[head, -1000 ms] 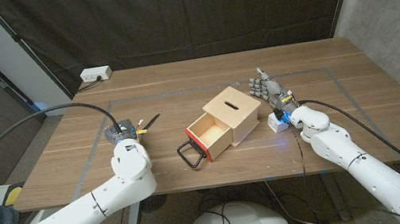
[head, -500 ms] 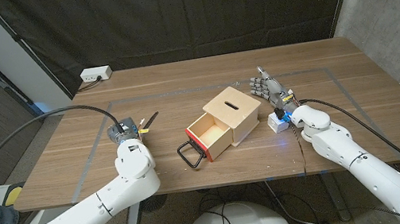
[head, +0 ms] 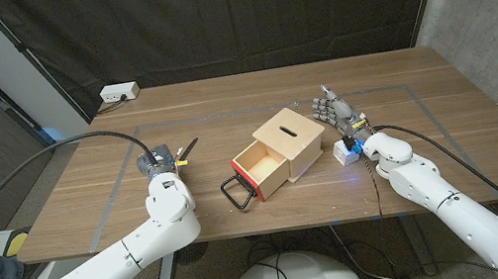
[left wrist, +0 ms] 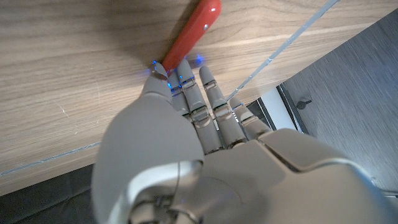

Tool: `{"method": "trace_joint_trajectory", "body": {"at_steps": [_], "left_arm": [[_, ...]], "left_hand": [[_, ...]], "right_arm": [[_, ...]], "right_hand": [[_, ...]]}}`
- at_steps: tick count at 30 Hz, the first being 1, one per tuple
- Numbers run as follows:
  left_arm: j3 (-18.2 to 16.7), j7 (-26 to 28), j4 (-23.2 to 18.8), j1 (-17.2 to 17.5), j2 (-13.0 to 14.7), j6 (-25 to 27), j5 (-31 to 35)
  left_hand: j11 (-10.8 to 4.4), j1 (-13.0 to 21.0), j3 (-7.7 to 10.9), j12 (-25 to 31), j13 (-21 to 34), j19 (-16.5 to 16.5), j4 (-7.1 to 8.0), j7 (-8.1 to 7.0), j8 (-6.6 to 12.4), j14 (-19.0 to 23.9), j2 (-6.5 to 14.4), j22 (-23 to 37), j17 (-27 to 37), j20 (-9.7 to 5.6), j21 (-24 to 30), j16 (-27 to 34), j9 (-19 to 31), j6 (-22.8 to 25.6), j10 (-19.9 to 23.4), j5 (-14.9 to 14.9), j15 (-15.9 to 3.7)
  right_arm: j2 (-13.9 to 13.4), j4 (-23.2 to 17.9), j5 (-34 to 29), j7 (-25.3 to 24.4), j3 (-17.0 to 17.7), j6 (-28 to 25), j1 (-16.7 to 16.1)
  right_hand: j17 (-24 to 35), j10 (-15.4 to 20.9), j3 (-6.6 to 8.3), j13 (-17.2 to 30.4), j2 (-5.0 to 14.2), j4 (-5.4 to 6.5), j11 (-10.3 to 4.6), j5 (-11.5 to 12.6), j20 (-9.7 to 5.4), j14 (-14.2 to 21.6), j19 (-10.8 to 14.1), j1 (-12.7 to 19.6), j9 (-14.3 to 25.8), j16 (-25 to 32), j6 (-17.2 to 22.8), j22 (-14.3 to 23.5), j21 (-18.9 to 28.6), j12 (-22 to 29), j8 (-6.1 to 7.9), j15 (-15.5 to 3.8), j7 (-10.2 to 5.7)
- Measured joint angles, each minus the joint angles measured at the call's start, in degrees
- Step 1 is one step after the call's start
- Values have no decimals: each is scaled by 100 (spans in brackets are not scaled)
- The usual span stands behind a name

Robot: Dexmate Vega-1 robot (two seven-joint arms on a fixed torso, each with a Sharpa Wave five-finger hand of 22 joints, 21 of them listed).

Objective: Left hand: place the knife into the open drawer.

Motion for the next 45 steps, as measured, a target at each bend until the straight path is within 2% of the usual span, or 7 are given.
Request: {"method": "trace_joint_trajectory", "body": {"at_steps": [12, 18, 34, 43, 45], "left_arm": [[-146, 45, -195, 151, 117, -97, 79], [-311, 163, -320, 296, 133, -129, 159], [-674, 554, -481, 630, 41, -244, 397], [-1199, 1084, -552, 1066, -87, -932, 317], [-1418, 1234, -573, 1244, -130, -1212, 271]], "left_hand": [[0, 23, 32, 44, 172, -31, 16, 22, 9, 131, -22, -26, 16, -30, -48, -44, 0, -21, 0, 22, -48], [12, 83, 55, 83, 233, -31, 40, 115, 288, 131, -82, -26, 17, -30, -79, -90, 18, 32, 14, 21, -48], [20, 83, 77, 87, 366, -2, 65, 154, 288, 214, -81, -25, 43, -58, -122, -124, 103, 11, 23, 33, -70], [-11, 83, 76, 86, 447, 45, 66, 156, 285, 233, -81, -25, 62, -60, -122, -123, 150, 12, -8, 33, -69], [-11, 83, 76, 83, 468, 54, 66, 157, 284, 233, -81, -25, 70, -69, -122, -136, 151, 12, -9, 33, -70]], "right_arm": [[-17, -83, 19, -41, 20, -9, -77], [-26, -114, 23, -51, 30, -9, -107], [-45, -156, 31, -53, 37, 8, -133], [-47, -202, 31, -55, 37, 18, -164], [-47, -215, 31, -64, 37, 20, -184]], "right_hand": [[0, 0, -17, 0, 0, -16, 0, 0, 0, 0, 0, 0, 0, 0, 0, 0, -7, 0, 0, 0, 0], [0, 0, -17, 0, 30, -16, 0, 0, 0, 0, 0, 30, 0, 0, 0, 0, -49, 0, 0, 0, 0], [0, 0, -17, 0, 30, -15, 0, -44, 0, 0, 0, 30, 0, 0, 0, -1, -49, 0, 0, 0, 0], [0, 0, -2, 0, 30, -31, 0, -44, 21, 0, 21, 30, 0, 0, 0, -1, -84, 0, 0, 0, 0], [0, 0, -2, 0, 30, -31, 0, -44, 21, 0, 21, 30, 0, 0, 0, -1, -84, 0, 0, 0, 0]]}}
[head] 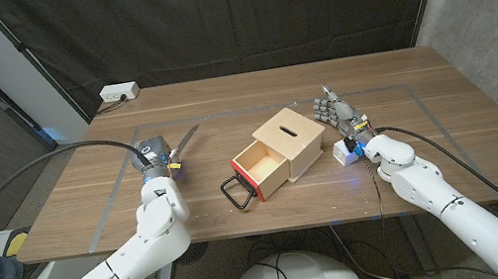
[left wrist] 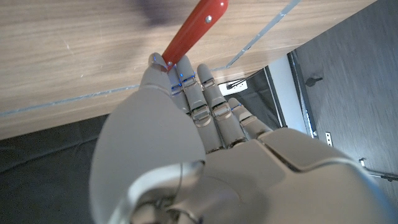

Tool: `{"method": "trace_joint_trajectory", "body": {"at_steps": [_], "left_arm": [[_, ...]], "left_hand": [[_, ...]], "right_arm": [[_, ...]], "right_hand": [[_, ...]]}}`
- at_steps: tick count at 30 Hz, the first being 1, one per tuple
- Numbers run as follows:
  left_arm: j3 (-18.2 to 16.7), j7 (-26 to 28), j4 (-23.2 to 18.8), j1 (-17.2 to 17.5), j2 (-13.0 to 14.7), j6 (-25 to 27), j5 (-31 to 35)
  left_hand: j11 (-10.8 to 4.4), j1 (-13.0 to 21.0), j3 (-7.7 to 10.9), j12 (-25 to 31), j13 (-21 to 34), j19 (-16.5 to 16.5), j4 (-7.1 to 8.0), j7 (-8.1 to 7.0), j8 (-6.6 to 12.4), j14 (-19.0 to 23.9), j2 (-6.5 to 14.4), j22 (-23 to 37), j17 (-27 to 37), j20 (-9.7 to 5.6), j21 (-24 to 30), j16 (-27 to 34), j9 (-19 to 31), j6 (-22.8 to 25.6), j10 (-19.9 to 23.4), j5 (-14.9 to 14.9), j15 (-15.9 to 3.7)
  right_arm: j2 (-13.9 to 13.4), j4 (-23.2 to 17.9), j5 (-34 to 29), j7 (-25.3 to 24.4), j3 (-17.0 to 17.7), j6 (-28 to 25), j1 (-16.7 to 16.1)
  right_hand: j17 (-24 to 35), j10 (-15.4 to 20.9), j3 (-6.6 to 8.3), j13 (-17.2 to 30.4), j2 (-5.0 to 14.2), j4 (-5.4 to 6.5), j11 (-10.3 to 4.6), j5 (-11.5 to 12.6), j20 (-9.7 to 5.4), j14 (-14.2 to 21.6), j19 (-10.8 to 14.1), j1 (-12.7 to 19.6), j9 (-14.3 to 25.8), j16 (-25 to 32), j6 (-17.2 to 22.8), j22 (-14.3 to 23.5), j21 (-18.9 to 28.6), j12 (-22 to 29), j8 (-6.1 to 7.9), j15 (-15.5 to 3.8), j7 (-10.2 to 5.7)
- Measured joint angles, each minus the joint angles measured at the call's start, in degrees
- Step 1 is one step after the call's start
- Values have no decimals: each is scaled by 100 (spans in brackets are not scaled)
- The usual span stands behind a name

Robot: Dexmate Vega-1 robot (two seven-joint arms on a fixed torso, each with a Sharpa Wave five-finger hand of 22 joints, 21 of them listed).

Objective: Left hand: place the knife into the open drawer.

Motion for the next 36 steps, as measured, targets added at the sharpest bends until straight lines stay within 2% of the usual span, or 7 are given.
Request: {"method": "trace_joint_trajectory", "body": {"at_steps": [5, 6, 9, 18, 19, 28, 36], "left_arm": [[-101, 271, -10, 79, -19, -461, -34], [-299, 313, -25, 232, -78, -533, -36], [-385, 429, -31, 298, -110, -731, -42], [-748, 958, 11, 561, -242, -1913, -180], [-912, 1013, 101, 660, -309, -2087, -208], [-1124, 1342, 372, 733, -441, -3557, -402], [-1233, 1375, 644, 677, -556, -4380, -485]], "left_hand": [[0, 0, 0, 45, 48, 0, 0, 1, 7, 0, 0, 0, 0, 0, 0, -8, 50, 1, 0, -2, 0], [-4, 0, 0, 46, 58, 0, 0, 1, 25, 0, 0, 0, 0, 0, 0, -8, 51, 1, -4, -2, 0], [-6, 0, 0, 47, 85, 0, 0, 2, 35, 0, 0, 0, 0, 1, -12, -30, 55, 1, -6, -7, 0], [-12, 0, 18, 46, 181, 61, -18, 4, 35, 30, 0, 1, 26, 1, -11, -29, 99, 1, -12, -10, -30], [-12, 0, 25, 46, 186, 61, -25, 5, 35, 30, 0, 1, 26, 1, -11, -29, 100, 0, -12, -12, -30], [-12, 61, 25, 44, 271, 60, -25, 15, 34, 30, -61, 1, 53, 1, -41, -29, 164, -3, -12, 0, -30], [-12, 61, 25, 43, 347, 60, -24, -8, 55, 30, -61, 1, 68, 1, -41, -52, 114, 22, -13, 13, -30]], "right_arm": [[0, -32, 0, -19, 15, 2, -41], [0, -36, 2, -39, 18, 14, -48], [0, -52, 4, -47, 29, 22, -69], [-23, -101, 20, -74, 76, 58, -141], [-27, -105, 30, -84, 82, 71, -147], [-45, -122, 58, -94, 154, 124, -207], [-45, -110, 113, -110, 209, 225, -238]], "right_hand": [[0, 0, 0, 0, 0, 0, 0, 0, 0, 0, 0, 0, 0, 0, 0, 0, 0, 0, 0, 0, 0], [0, 0, 0, 0, 0, 0, 0, 0, 0, 0, 0, 0, 0, 0, 0, 0, 0, 0, 0, 0, 0], [0, 0, 0, 0, 0, 0, 0, 0, 0, 0, 0, 0, 0, 0, 0, 0, 0, 0, 0, 0, 0], [0, 0, 0, 0, 23, 1, 0, 0, 0, 0, 0, 23, 0, 0, 0, 0, 0, 0, 0, 0, 0], [0, 0, 0, 0, 23, 1, 0, 0, 0, 0, 0, 23, 0, 0, 0, 0, -11, 0, 0, 0, 0], [0, 0, 0, 0, 23, 1, 0, 0, 0, 0, 0, 23, 0, 0, 0, 0, -38, 0, 0, 0, 0], [0, 0, 0, 0, 23, 1, 0, 0, 0, 0, 0, 23, 0, 0, 0, 0, -66, 0, 0, 0, 0]]}}
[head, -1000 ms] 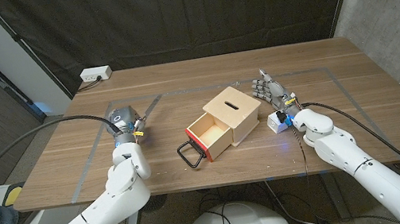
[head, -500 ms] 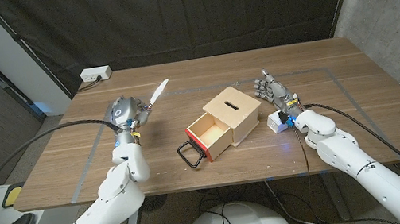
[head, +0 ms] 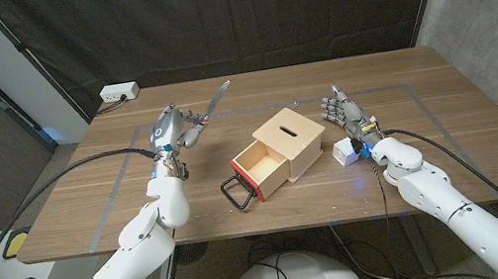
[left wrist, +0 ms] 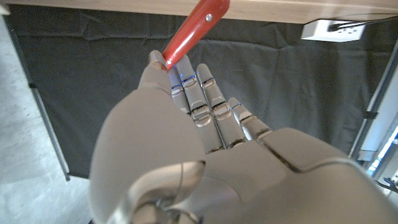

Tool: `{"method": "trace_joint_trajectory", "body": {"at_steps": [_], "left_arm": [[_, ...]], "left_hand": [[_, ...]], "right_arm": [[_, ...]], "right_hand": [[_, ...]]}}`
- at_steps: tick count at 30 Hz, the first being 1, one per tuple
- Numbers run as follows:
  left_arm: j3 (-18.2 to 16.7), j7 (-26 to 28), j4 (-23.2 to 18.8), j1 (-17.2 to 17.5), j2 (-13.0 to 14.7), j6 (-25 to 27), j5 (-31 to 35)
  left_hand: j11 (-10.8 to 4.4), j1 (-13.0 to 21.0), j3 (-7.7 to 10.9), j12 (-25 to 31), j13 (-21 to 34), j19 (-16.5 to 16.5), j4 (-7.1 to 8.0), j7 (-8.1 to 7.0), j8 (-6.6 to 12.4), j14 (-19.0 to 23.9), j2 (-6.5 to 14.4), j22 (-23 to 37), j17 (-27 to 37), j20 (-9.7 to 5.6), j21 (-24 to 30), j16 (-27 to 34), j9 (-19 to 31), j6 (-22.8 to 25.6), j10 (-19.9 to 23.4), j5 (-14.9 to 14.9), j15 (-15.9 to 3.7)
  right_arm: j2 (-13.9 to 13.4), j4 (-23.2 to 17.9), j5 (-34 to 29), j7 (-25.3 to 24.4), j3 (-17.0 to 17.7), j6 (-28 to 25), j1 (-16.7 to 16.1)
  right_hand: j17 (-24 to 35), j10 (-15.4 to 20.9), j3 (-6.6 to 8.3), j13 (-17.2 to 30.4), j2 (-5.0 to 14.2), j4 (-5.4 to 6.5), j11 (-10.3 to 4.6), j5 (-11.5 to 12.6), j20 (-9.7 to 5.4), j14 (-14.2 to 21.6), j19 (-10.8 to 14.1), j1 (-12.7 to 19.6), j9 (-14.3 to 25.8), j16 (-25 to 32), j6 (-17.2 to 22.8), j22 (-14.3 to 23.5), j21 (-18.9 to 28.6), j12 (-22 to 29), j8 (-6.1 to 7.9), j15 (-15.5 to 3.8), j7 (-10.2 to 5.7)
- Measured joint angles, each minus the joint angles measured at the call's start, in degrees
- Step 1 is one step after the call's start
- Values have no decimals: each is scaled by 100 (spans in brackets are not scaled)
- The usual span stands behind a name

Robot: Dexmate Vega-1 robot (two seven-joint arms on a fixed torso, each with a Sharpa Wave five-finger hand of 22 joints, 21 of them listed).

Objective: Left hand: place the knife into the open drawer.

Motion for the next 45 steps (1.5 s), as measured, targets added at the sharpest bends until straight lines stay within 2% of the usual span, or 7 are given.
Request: {"method": "trace_joint_trajectory", "body": {"at_steps": [2, 3, 20, 30, 34, 38, 45], "left_arm": [[-16, 0, 40, -11, -17, 0, 0], [-22, -7, 51, -14, -22, -508, -53], [-273, -453, 110, 136, -90, -2193, -464], [-250, -926, 491, 12, -235, -3259, -785], [-191, -1011, 647, -72, -306, -3377, -829], [-128, -1418, 799, -154, -384, -3806, -1031], [-101, -1719, 845, -145, -455, -3990, -1123]], "left_hand": [[0, 0, 0, 0, 13, 0, 0, -8, 17, 0, 0, 0, 11, 0, -16, 0, 0, 8, 0, 0, 0], [0, 0, 0, 0, 22, 0, 0, -8, 23, 0, 0, 0, 11, 0, -21, 0, 0, 8, 0, 0, 0], [0, 0, -1, 45, 163, -1, 1, -7, 23, 0, 0, 0, 11, 0, -21, 0, -26, 8, 0, -14, 0], [0, 0, -1, 45, 215, -1, 1, -7, 68, -1, 0, 0, 37, 0, -21, 1, -45, 8, 0, -23, 1], [-1, 0, -1, 44, 249, -1, 1, -7, 68, -22, 0, 1, 37, 0, -20, 1, -53, 8, -1, -26, 22], [-1, 0, -1, 44, 280, -1, 1, -8, 68, -22, 0, 1, 37, 0, -20, 1, -55, 9, -1, -45, 22], [-1, 53, -1, 39, 323, 31, 1, 1, 67, -22, -53, 1, 37, 31, -20, 1, -71, 41, -1, -47, 21]], "right_arm": [[0, 0, 8, -1, 0, 14, 0], [11, 34, 13, -1, 24, 22, -12], [93, 267, 43, 74, 29, 125, 110], [104, 302, 42, 93, 10, 127, 141], [104, 301, 41, 85, 10, 127, 139], [108, 294, 41, 76, 12, 127, 106], [119, 337, 50, 93, 14, 128, 117]], "right_hand": [[0, 0, 0, 0, 0, 0, 0, 0, 0, 0, 0, 0, 0, 0, 0, 0, 0, 0, 0, 0, 0], [0, 0, 0, 0, 0, 0, 0, 0, 0, 0, 0, 0, 0, 0, 0, 0, 0, 0, 0, 0, 0], [0, 0, -25, 0, 0, -24, 0, 0, 0, 0, 0, 0, 0, 0, 0, 0, 0, 0, 0, 0, 0], [0, 0, -24, 0, 0, -24, 0, 0, 0, 0, 0, 0, 0, 0, 32, 0, -36, 0, 0, 0, 32], [0, 0, -24, 0, 24, -24, 0, 0, 0, 0, 0, -24, 0, 0, 32, 0, -36, 0, 0, 0, 32], [0, 0, -24, 0, 24, -24, 0, -44, 0, 0, 0, -24, 0, 0, 32, 0, -34, 0, 0, 0, 32], [0, 0, -24, 0, 23, -24, 0, -44, 0, 0, 0, -24, 0, 0, 32, 0, -57, 0, 0, 0, 32]]}}
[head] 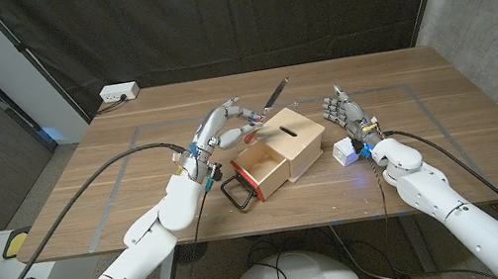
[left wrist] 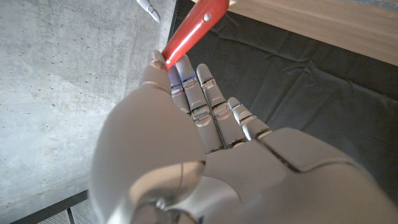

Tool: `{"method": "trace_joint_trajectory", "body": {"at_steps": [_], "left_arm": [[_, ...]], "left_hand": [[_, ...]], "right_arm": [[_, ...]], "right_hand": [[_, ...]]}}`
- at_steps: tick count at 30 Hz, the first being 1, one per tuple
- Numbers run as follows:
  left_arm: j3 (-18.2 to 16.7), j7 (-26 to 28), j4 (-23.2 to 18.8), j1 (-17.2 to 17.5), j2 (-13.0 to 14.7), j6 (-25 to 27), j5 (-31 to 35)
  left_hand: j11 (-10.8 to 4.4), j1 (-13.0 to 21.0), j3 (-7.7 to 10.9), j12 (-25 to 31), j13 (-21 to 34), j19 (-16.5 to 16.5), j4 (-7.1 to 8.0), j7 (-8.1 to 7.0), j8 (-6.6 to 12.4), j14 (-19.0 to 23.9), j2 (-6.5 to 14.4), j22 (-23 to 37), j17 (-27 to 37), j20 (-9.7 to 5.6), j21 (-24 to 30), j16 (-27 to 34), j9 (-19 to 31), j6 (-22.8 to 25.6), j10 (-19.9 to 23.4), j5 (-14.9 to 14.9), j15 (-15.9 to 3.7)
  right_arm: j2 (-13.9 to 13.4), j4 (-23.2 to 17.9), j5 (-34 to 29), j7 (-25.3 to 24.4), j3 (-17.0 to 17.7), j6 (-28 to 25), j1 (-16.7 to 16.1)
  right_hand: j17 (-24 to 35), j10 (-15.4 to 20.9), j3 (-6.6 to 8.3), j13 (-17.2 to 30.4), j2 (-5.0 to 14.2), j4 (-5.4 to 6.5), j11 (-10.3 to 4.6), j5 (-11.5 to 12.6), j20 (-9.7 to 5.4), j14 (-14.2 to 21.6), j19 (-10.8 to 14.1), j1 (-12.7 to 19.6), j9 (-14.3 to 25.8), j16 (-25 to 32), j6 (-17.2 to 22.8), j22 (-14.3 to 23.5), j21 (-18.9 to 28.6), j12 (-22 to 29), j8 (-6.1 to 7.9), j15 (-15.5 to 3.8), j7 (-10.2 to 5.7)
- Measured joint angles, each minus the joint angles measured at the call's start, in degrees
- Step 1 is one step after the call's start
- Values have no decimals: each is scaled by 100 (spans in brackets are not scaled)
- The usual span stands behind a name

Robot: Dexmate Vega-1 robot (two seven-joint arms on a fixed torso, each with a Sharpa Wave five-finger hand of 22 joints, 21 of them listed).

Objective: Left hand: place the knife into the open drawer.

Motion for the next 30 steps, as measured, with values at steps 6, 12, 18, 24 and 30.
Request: {"method": "trace_joint_trajectory", "body": {"at_steps": [6, 12, 18, 24, 30], "left_arm": [[-73, -224, -171, 181, -11, 43, -23], [-151, -349, -308, 364, -14, 173, -45], [-200, -385, -368, 476, -30, 238, -44], [-244, -402, -382, 552, -37, 267, -40], [-298, -412, -422, 640, -25, 334, 2]], "left_hand": [[0, 0, 0, -11, 24, 0, 0, -7, -1, 0, 1, 0, 0, 0, 0, 0, -7, 8, 0, 6, 0], [0, -1, 0, -13, 51, 0, 0, -7, 38, 0, 1, 0, 0, 0, 0, 0, -7, 7, 0, 22, 0], [0, -2, 0, -17, 80, 0, 0, -7, 38, 0, 2, 0, 0, -1, 0, 0, -12, 7, 0, 22, 0], [0, -2, 0, -17, 120, -1, 0, -7, 60, 0, 2, 0, 0, -1, 0, 1, -30, 7, 0, 22, 0], [0, -2, 0, -17, 141, -2, 0, -7, 60, 0, 2, 0, 0, 42, 0, 1, -34, 7, 0, 21, 0]], "right_arm": [[28, 111, 17, 84, -20, 32, 77], [57, 212, 26, 148, -46, 52, 138], [69, 250, 27, 177, -66, 52, 172], [77, 250, 27, 173, -75, 25, 176], [85, 227, 23, 142, -80, -3, 161]], "right_hand": [[0, 0, 0, 0, 0, 0, 0, 0, -32, 0, 32, 0, 0, 0, 0, 0, 1, 0, 0, 0, 0], [0, 0, 0, 0, 0, 0, 0, 0, -32, 0, 32, 0, 0, 0, 0, 0, 1, 0, 0, 0, 0], [0, 0, 0, 0, 0, 0, 0, 0, -32, 0, 32, 0, 0, 0, 0, 0, -21, 0, 0, 0, 0], [0, 0, 0, 0, 0, 0, 0, 0, -32, 0, 32, 0, 0, 0, 0, 0, -21, 0, 0, 0, 0], [0, 0, 0, 0, 0, 0, 0, 0, -32, 0, 32, 0, 0, 0, -1, 0, -21, 0, 0, 0, 0]]}}
